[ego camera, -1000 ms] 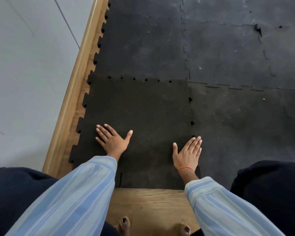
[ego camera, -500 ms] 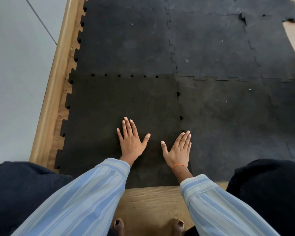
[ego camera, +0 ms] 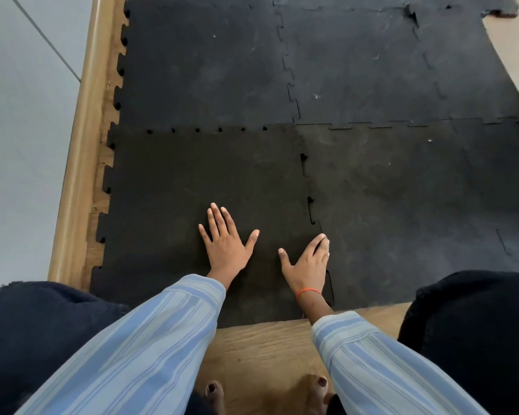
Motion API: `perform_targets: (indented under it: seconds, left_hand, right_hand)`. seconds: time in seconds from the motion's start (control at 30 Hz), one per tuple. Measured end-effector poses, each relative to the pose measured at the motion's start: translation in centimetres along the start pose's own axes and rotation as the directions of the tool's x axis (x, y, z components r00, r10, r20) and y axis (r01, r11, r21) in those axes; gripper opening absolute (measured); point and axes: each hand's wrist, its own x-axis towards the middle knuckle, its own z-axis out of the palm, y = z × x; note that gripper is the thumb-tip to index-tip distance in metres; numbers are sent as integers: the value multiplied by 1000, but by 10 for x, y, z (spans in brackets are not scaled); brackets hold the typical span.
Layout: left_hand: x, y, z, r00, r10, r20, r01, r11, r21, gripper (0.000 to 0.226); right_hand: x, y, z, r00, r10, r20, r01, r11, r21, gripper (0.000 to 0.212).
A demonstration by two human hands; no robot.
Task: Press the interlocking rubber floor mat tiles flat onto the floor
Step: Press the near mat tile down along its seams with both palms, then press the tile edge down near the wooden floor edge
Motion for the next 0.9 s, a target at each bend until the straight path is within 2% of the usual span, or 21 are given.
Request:
perform_targets:
  seconds: [0.1, 0.53, 0.7, 0.83, 0.9]
  left_hand:
    - [0, 3, 0, 1000, -7, 4, 7, 1000, 6, 97]
    - [-2, 14, -1, 999, -3, 50, 3, 1000, -13, 96]
    - [-1, 16, -2, 998, -21, 57, 23, 1000, -20, 97]
    - [0, 18, 0, 999, -27, 37, 27, 1000, -2, 97]
    - [-1, 18, 0, 999, -31, 24, 31, 999, 6, 97]
  right_hand:
    - [1, 3, 3, 1000, 0, 1, 0, 997, -80, 109]
    - [21, 5, -8, 999, 52, 7, -50, 983, -176, 93]
    - [43, 8, -25, 991, 95, 92, -71, 971, -228, 87]
    - [20, 6, -11, 999, -31, 41, 41, 958, -284, 79]
    - [6, 6, -3, 996, -62, 66, 78, 958, -275, 81]
